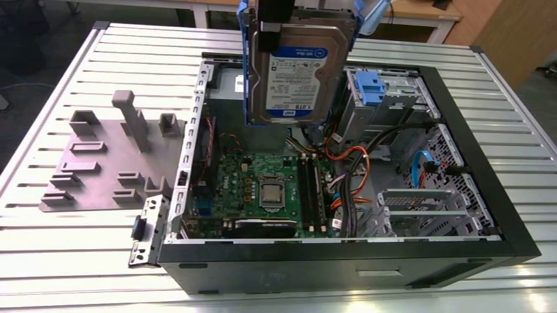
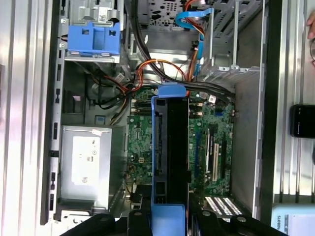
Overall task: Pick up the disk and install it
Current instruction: 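Pick up the disk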
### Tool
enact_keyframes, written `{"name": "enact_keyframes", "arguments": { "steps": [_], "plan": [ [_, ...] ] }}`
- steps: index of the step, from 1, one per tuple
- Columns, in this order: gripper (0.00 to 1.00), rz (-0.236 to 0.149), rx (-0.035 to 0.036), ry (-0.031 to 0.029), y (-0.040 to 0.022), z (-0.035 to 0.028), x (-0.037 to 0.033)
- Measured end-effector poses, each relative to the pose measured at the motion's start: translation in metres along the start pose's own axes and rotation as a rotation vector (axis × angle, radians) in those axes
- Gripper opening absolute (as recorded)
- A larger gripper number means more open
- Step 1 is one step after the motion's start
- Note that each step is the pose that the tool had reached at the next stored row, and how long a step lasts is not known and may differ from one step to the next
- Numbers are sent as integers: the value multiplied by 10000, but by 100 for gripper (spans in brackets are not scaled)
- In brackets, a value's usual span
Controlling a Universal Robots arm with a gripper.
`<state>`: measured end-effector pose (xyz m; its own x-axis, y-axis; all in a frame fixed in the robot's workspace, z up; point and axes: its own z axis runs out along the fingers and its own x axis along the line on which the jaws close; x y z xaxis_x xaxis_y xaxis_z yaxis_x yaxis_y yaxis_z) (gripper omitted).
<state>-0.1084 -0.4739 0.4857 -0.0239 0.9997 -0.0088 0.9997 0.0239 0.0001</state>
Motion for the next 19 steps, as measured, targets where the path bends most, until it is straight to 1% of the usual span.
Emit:
{"name": "enact_keyframes", "arguments": {
  "steps": [2,3,7,8,10,14,19],
  "plan": [
    [36,0,-1,4,12,8,-13],
    [36,0,0,1,30,8,-14],
    [36,1,0,0,136,11,-19],
    [36,1,1,1,149,11,-21],
    [36,0,2,-1,154,13,-38],
    [36,0,1,-5,156,21,-120],
    [36,1,1,-5,159,44,-250]
  ]
}}
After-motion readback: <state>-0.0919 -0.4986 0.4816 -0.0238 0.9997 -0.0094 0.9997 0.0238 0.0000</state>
